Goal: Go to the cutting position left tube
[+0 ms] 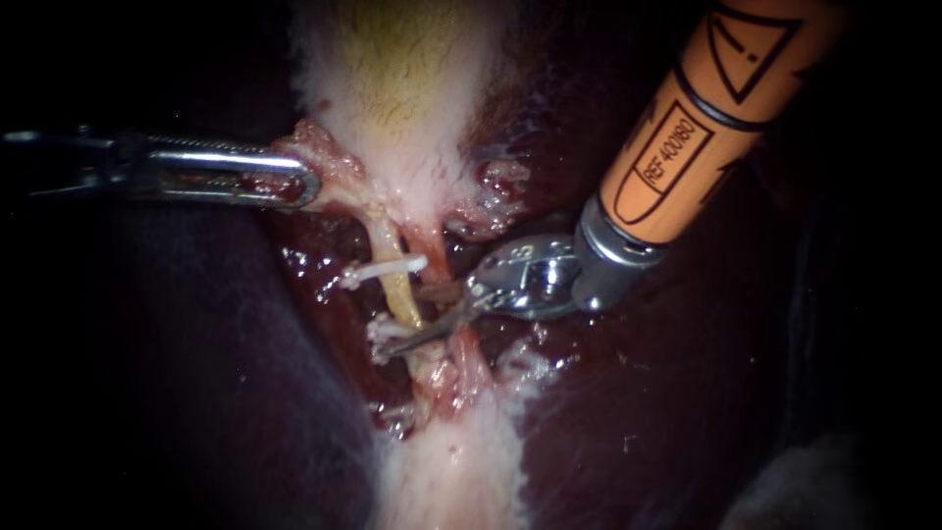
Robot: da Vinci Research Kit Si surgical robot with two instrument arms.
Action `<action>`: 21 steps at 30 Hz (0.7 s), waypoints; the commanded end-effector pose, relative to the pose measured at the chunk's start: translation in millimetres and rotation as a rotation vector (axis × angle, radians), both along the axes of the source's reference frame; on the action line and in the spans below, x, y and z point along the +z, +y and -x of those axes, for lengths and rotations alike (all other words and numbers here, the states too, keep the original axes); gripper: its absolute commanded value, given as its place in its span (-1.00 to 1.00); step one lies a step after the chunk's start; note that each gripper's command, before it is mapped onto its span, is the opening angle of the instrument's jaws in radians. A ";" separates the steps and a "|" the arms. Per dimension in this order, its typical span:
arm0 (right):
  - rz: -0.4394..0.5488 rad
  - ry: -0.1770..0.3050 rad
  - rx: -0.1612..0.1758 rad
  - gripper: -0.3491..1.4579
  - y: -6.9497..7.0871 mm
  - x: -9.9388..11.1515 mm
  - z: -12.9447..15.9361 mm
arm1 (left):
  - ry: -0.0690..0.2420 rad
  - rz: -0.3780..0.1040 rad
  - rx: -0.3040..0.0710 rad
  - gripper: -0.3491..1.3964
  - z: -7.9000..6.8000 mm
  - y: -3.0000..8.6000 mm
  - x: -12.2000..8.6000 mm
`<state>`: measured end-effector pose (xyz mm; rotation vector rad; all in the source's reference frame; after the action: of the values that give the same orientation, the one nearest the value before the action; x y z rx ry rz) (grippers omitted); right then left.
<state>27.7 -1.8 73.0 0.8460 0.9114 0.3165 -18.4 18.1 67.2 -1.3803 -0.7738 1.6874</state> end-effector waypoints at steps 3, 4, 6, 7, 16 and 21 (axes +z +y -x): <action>-0.011 0.009 -0.001 0.86 0.1 0.0 -1.0 | 0.000 0.000 0.000 -1.00 0.0 0.0 0.0; -0.011 0.010 -0.002 0.86 0.1 0.0 -1.3 | 0.000 0.000 0.000 -1.00 0.0 0.0 0.0; -0.016 0.013 0.006 0.86 0.0 0.0 -1.9 | 0.000 0.000 0.000 -1.00 0.1 0.0 0.0; -0.018 0.017 0.010 0.86 -0.1 0.0 -2.2 | 0.000 0.000 0.000 -1.00 0.1 0.0 0.0; -0.068 0.065 0.031 0.88 -0.7 -0.6 -3.7 | 0.000 0.000 0.000 -1.00 0.1 0.0 0.0; -0.113 0.123 0.021 0.86 -1.3 -2.3 -3.6 | 0.002 0.000 0.002 -1.00 0.1 0.0 0.1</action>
<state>31.4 -3.3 70.4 0.9807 1.0297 0.3413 -18.4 18.2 67.3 -1.3778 -0.7739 1.6896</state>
